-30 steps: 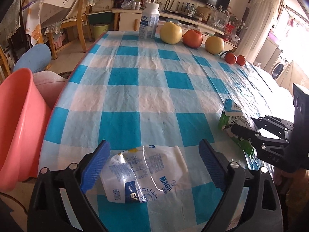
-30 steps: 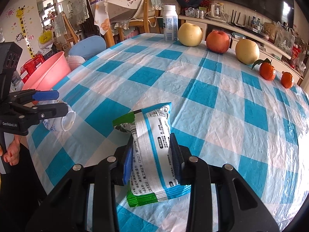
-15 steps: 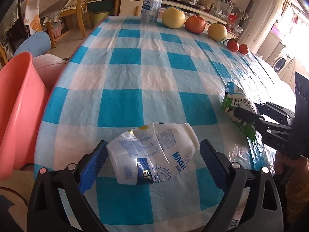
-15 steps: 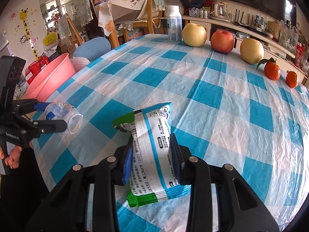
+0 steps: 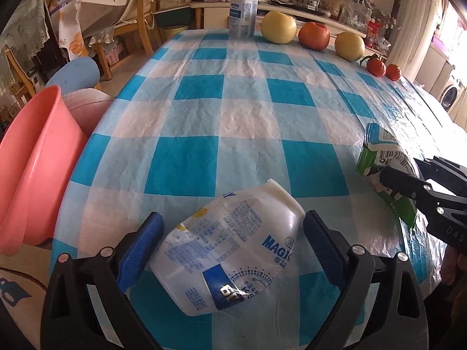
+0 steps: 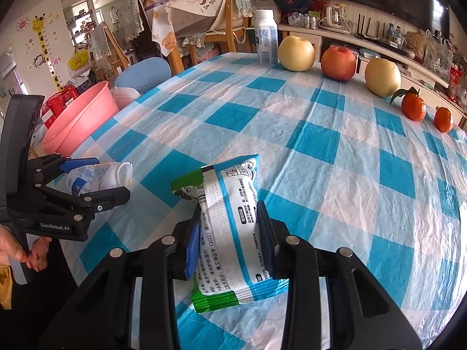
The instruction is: Collect trash
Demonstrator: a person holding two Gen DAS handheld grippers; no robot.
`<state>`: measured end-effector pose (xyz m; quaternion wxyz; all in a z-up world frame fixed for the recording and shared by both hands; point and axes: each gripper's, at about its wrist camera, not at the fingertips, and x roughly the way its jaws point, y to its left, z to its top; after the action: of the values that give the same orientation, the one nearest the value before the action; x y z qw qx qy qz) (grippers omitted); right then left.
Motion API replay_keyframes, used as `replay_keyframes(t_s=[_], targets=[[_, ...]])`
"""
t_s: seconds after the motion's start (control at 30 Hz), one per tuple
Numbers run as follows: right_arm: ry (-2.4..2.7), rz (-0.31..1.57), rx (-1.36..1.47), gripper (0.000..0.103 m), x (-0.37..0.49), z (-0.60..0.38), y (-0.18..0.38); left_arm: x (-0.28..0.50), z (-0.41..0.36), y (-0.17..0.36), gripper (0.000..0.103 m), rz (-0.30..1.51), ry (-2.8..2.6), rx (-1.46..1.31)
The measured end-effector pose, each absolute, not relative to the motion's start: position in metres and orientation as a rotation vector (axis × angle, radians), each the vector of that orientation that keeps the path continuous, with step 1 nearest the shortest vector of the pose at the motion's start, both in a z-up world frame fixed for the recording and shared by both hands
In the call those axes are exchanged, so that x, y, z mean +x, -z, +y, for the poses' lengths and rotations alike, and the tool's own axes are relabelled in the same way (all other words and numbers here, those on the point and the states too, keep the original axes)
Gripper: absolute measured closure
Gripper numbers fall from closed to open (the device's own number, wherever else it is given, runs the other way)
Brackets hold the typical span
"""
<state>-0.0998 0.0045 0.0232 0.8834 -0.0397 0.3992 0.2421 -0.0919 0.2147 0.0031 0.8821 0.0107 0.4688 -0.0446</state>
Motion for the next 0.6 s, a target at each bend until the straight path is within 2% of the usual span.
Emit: replay_keyframes(t_s=[0.07, 0.6], targets=[[-0.499, 0.833, -0.076, 0.067, -0.0989, 0.0033, -0.0229, -0.0932, 0.2141, -0.0038, 0.013, 0.968, 0.094, 0.033], [-0.476, 0.84, -0.051, 0.067, -0.0961, 0.0012, -0.0232, -0.0951, 0.22, -0.0095, 0.013, 0.927, 0.133, -0.008]])
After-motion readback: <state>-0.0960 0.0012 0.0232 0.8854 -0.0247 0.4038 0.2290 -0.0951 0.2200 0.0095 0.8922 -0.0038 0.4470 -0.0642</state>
